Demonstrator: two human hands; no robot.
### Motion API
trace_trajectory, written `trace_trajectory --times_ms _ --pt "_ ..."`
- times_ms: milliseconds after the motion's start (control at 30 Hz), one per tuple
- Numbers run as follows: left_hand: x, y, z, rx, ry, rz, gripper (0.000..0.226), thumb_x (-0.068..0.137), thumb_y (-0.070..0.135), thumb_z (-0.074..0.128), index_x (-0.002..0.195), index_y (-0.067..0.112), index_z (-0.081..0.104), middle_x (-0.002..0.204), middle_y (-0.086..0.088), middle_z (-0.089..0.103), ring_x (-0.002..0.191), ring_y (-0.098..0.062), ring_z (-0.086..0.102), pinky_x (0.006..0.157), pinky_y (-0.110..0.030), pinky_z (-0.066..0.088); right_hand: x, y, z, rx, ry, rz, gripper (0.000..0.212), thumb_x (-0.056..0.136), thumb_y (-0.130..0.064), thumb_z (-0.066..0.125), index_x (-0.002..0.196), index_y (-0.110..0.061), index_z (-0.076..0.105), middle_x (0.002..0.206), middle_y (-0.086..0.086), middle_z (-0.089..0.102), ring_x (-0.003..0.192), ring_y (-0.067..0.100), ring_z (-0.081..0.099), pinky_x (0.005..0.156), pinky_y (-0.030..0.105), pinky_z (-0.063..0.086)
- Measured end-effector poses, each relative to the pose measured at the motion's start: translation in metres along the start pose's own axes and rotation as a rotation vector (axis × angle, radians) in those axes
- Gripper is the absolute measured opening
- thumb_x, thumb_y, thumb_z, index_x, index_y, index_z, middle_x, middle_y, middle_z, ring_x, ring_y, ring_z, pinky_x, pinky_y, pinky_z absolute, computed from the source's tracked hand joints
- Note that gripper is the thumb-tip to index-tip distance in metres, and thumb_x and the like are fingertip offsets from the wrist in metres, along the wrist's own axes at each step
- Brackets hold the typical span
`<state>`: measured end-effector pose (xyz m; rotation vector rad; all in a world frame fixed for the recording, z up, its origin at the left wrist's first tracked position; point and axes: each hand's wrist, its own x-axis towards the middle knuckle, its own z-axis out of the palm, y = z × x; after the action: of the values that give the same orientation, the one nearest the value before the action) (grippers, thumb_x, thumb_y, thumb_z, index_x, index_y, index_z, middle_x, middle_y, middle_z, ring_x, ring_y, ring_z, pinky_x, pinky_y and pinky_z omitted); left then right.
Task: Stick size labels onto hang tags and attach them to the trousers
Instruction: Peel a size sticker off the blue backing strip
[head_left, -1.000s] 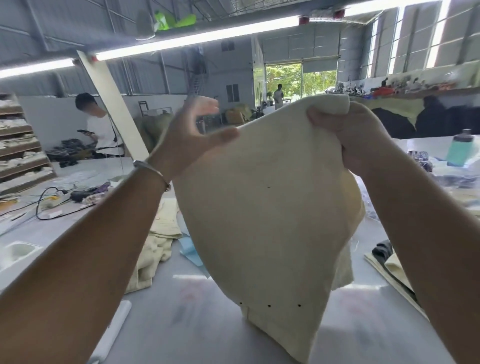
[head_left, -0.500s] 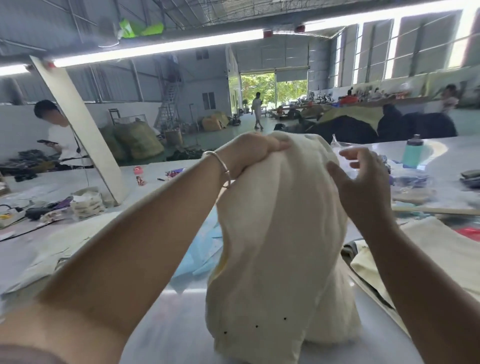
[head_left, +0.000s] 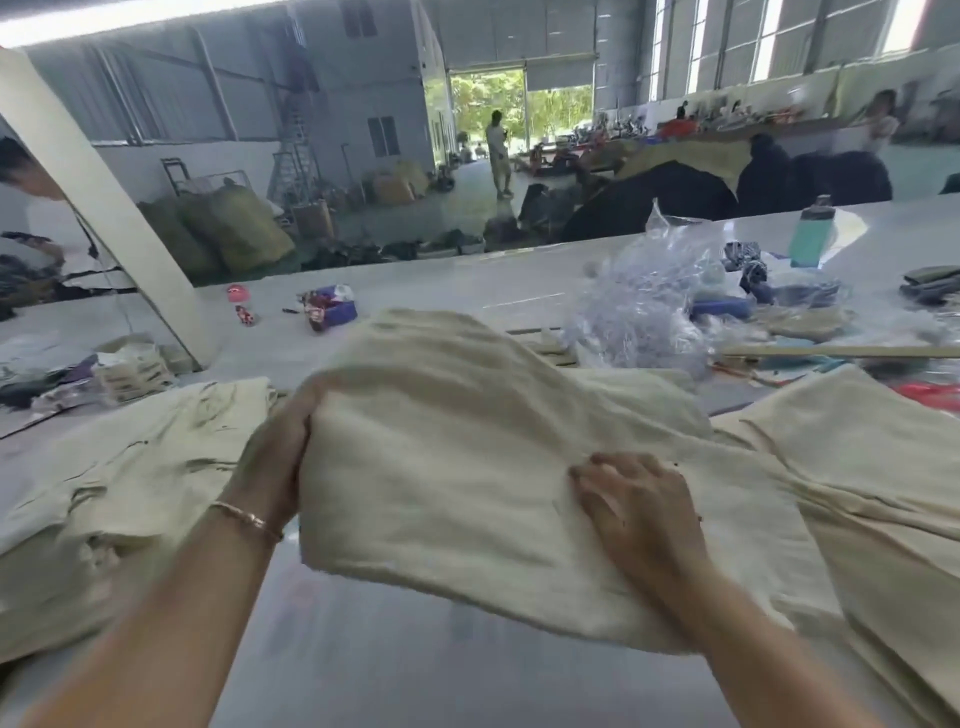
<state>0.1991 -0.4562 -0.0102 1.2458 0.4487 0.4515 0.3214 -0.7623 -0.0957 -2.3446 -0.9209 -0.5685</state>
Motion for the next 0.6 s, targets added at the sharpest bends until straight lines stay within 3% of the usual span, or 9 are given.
trace_trajectory --times_ms 100,167,233,300,400,467,533,600 --pt "-0.007 -0.101 -0.071 0.347 0.356 -0.233 0.038 0.090 0.037 0.066 0.110 0.005 0.070 0.116 -0.016 0.069 0.096 -0.026 0.068 0.087 -0.040 0.054 -0.052 0.028 0.067 -0.175 -0.572 0.113 0.031 0.096 -0.036 0.045 0.124 -0.038 0.058 0.140 -0.003 0.048 0.131 0.020 0.044 0.104 0.037 0.036" --pt "-0.018 -0.160 -0.103 0.623 0.482 -0.402 0.046 0.091 0.036 0.065 0.112 -0.004 0.066 0.118 -0.023 0.066 0.103 -0.032 0.064 0.089 -0.040 0.050 -0.087 0.047 0.094 -0.209 -0.771 0.217 0.044 0.099 -0.046 0.035 0.142 -0.045 0.034 0.160 -0.007 0.016 0.145 0.012 0.020 0.114 0.035 0.022" --pt "-0.025 -0.193 -0.122 0.802 0.491 -0.496 0.055 0.092 0.037 0.063 0.115 -0.013 0.062 0.121 -0.030 0.062 0.113 -0.040 0.059 0.085 -0.037 0.043 -0.106 0.056 0.106 -0.244 -0.726 0.270 0.050 0.097 -0.056 0.030 0.146 -0.051 0.020 0.162 -0.009 0.001 0.148 0.011 0.008 0.115 0.037 0.013" --pt "-0.024 -0.201 -0.130 0.900 0.499 -0.493 0.057 0.092 0.040 0.061 0.115 -0.013 0.063 0.120 -0.032 0.062 0.113 -0.043 0.059 0.079 -0.036 0.038 -0.113 0.058 0.107 -0.336 -0.626 0.441 0.064 0.090 -0.070 0.031 0.147 -0.045 0.020 0.162 0.000 0.005 0.148 0.018 0.009 0.115 0.041 0.009" --pt "-0.018 -0.203 -0.134 1.007 0.500 -0.418 0.057 0.093 0.045 0.058 0.117 -0.007 0.063 0.120 -0.031 0.062 0.112 -0.043 0.059 0.083 -0.038 0.043 -0.111 0.059 0.102 -0.326 -0.461 0.841 0.102 0.071 -0.086 0.040 0.150 -0.025 0.019 0.158 0.010 0.017 0.143 0.028 0.020 0.114 0.042 0.015" --pt "-0.019 -0.208 -0.135 1.074 0.507 -0.367 0.057 0.094 0.047 0.055 0.119 -0.004 0.062 0.122 -0.029 0.062 0.112 -0.043 0.058 0.088 -0.040 0.044 -0.104 0.060 0.097 -0.345 -0.463 0.932 0.115 0.065 -0.090 0.043 0.149 -0.015 0.015 0.153 0.011 0.025 0.136 0.029 0.028 0.109 0.042 0.024" --pt "-0.020 -0.213 -0.139 1.177 0.533 -0.363 0.056 0.095 0.048 0.053 0.120 -0.001 0.061 0.122 -0.027 0.061 0.111 -0.042 0.059 0.089 -0.042 0.045 -0.093 0.064 0.091 -0.355 -0.457 0.977 0.104 0.067 -0.082 0.055 0.140 -0.012 0.032 0.139 0.011 0.044 0.124 0.029 0.042 0.099 0.040 0.036" --pt "-0.022 -0.216 -0.140 1.273 0.598 -0.395 0.053 0.091 0.046 0.059 0.119 0.001 0.055 0.122 -0.026 0.058 0.111 -0.042 0.055 0.087 -0.046 0.046 -0.082 0.071 0.082 -0.184 -0.407 1.005 0.062 0.075 -0.057 0.068 0.118 -0.013 0.055 0.113 0.009 0.061 0.103 0.030 0.057 0.086 0.039 0.046"
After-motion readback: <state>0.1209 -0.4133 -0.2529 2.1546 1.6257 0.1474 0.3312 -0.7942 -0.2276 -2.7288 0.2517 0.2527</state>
